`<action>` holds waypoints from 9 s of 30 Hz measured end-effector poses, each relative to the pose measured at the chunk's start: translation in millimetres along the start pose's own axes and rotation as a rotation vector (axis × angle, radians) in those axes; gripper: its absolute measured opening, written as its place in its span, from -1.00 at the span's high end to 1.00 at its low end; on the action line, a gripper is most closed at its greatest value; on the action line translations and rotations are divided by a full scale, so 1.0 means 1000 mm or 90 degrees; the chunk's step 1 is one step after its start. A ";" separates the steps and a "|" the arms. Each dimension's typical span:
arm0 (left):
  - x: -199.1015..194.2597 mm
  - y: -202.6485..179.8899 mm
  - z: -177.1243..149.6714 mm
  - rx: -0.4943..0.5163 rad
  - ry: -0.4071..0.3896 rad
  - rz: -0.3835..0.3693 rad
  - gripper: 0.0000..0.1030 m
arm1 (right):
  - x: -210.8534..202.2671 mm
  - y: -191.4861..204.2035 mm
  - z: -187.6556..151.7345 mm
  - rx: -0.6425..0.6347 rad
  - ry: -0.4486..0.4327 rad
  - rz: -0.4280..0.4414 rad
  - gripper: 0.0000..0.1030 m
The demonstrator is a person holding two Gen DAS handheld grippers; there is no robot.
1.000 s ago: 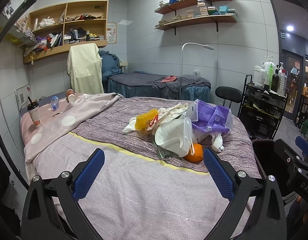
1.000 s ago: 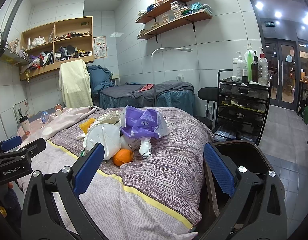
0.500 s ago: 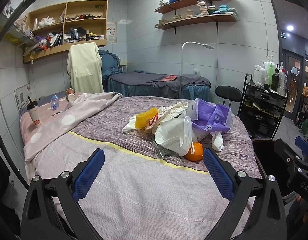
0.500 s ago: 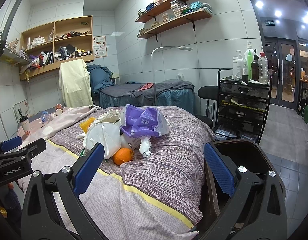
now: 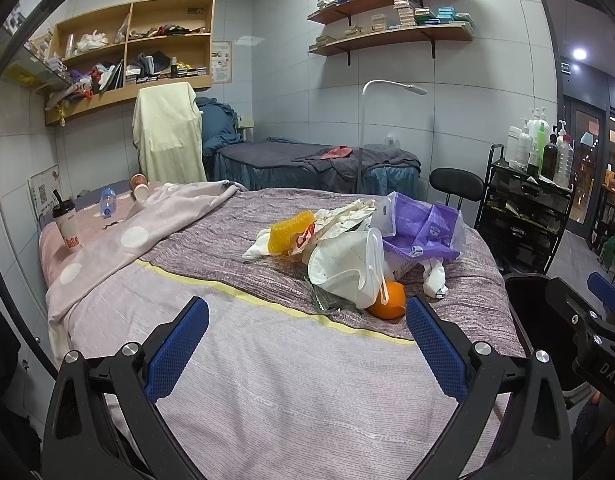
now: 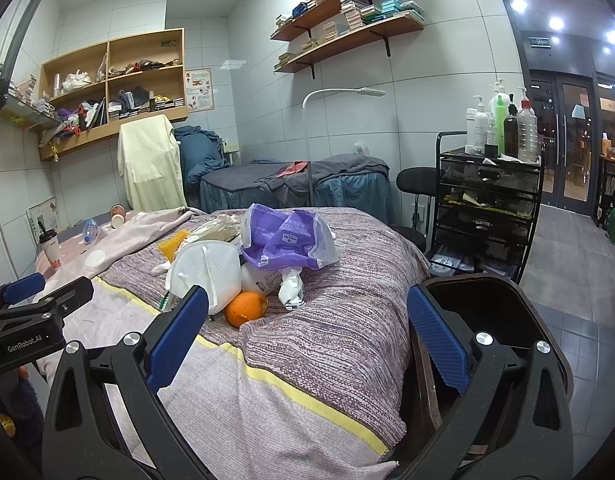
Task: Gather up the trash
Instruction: 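Grasp the white face mask with the left gripper while the right grasps the purple tissue pack, then carry both items to the brown bin and open both grippers to drop them, then return both tools to the bed and grasp the yellow mesh sponge with the left gripper, then lift the yellow sponge with the left gripper while the right grasps the crumpled plastic bag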
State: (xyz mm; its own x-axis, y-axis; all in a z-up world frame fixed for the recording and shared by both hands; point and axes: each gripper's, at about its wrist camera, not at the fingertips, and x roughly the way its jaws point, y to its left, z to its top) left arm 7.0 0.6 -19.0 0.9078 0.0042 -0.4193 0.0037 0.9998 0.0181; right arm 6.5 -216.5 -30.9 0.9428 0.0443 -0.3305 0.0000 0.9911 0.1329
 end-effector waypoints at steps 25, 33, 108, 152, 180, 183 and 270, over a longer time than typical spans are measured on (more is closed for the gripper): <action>0.091 -0.002 0.009 0.000 0.192 -0.154 -0.54 | 0.093 -0.006 0.007 -0.079 0.156 0.104 -0.91; 0.147 -0.023 0.024 0.018 0.252 -0.192 -0.13 | 0.133 -0.017 0.028 -0.080 0.170 0.119 -0.80; 0.094 -0.211 0.022 0.151 0.228 -0.482 0.81 | 0.057 -0.218 -0.048 0.089 0.219 -0.257 -0.18; 0.113 -0.332 -0.014 0.313 0.299 -0.508 -0.53 | -0.014 -0.282 -0.013 0.213 0.068 -0.398 -0.78; 0.050 -0.208 0.042 0.188 0.069 -0.388 -0.82 | 0.010 -0.202 0.017 0.157 0.028 -0.202 -0.82; 0.053 -0.183 0.044 0.164 0.065 -0.361 -0.84 | 0.021 -0.180 0.023 0.128 0.032 -0.156 -0.82; 0.112 0.056 0.072 -0.108 0.075 -0.175 0.80 | 0.159 0.068 0.087 -0.021 0.178 0.309 0.79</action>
State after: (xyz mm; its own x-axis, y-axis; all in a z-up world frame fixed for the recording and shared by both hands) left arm 139.4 55.4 0.6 0.8276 -0.2739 -0.4900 0.1627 0.9525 -0.2576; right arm 184.9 -152.7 7.1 0.7074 0.5238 -0.4745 -0.4272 0.8517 0.3034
